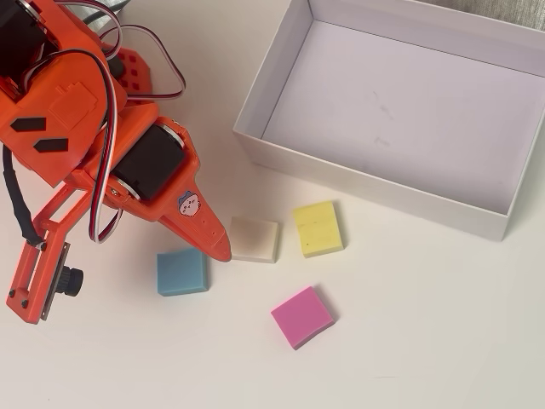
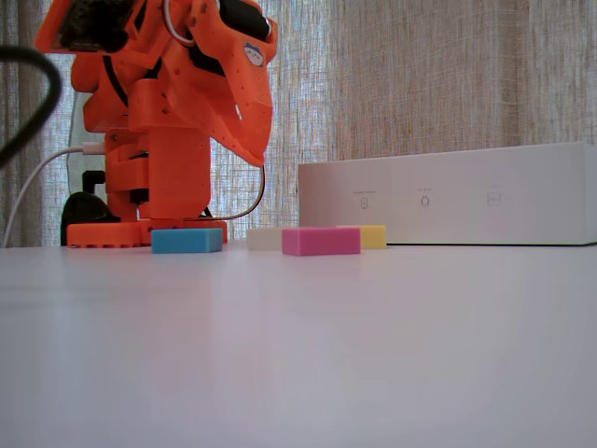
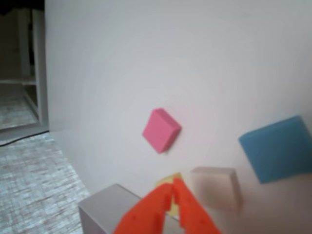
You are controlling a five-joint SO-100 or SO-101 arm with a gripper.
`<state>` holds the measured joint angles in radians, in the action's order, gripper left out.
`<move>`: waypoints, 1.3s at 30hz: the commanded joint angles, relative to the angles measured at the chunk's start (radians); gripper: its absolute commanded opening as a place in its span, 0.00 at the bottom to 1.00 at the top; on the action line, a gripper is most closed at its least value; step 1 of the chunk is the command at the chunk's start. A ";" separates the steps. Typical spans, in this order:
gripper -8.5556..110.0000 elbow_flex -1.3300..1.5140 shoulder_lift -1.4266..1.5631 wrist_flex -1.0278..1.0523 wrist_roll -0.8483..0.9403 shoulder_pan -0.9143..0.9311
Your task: Grasp the pink cuboid and put it in the bin.
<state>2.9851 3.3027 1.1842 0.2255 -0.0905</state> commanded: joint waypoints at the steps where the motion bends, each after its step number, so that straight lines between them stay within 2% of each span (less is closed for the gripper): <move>1: 0.00 -0.005 0.006 0.003 0.000 0.002; 39: 0.00 -0.005 0.006 0.003 0.018 -0.014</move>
<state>2.9851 3.3027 1.1842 0.2316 -0.0997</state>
